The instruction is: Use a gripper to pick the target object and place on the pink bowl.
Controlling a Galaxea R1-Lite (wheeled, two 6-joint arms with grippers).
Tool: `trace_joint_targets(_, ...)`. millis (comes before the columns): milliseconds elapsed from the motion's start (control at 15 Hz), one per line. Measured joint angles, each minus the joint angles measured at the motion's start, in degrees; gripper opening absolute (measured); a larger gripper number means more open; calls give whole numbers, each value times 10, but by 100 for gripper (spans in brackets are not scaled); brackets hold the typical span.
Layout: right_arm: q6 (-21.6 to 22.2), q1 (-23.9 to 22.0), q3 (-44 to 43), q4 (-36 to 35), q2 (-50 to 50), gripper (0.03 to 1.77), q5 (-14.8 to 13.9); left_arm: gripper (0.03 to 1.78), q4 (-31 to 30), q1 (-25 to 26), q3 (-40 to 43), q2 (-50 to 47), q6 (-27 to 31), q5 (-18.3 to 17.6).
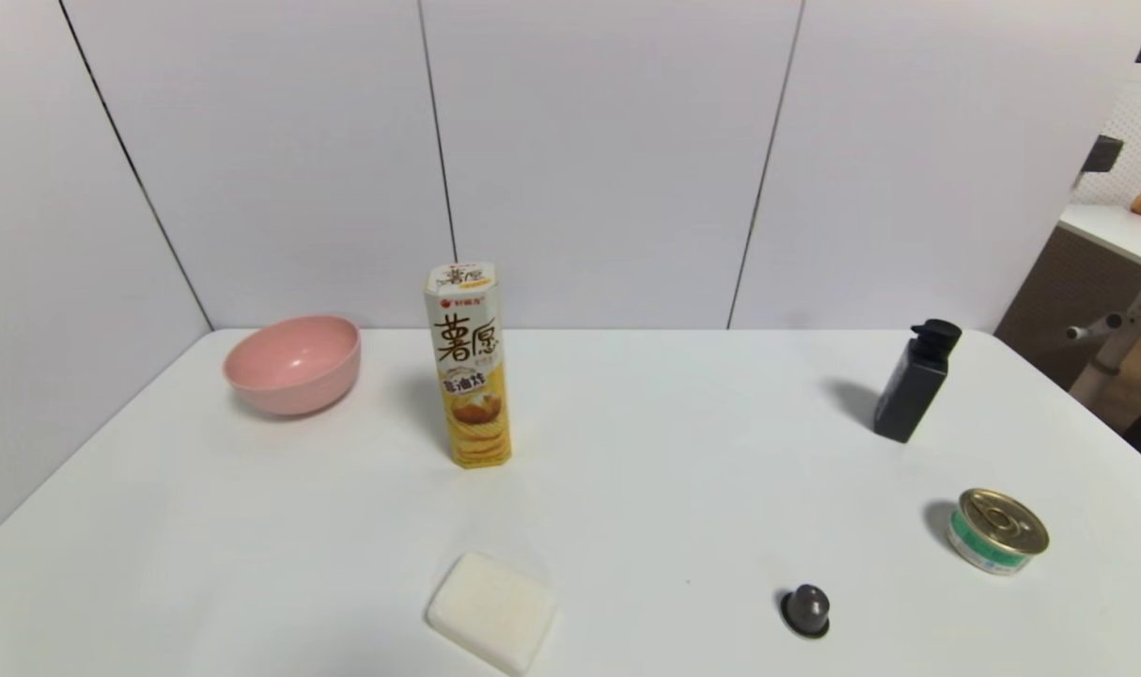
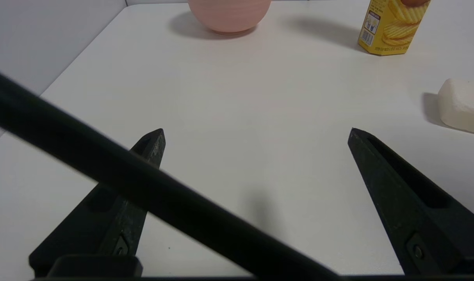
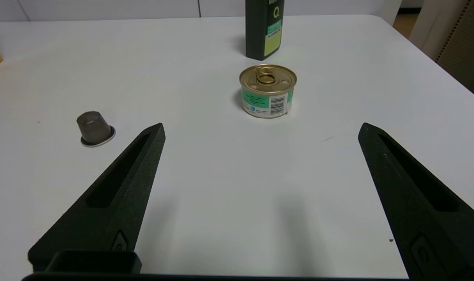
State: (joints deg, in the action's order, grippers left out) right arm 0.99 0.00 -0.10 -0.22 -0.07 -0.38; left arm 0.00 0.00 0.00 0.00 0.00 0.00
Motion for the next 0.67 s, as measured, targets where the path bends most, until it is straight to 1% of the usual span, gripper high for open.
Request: trace_joint_targets(667, 1, 0, 0, 0, 0, 171, -1, 169, 0, 0, 0, 0, 0, 0)
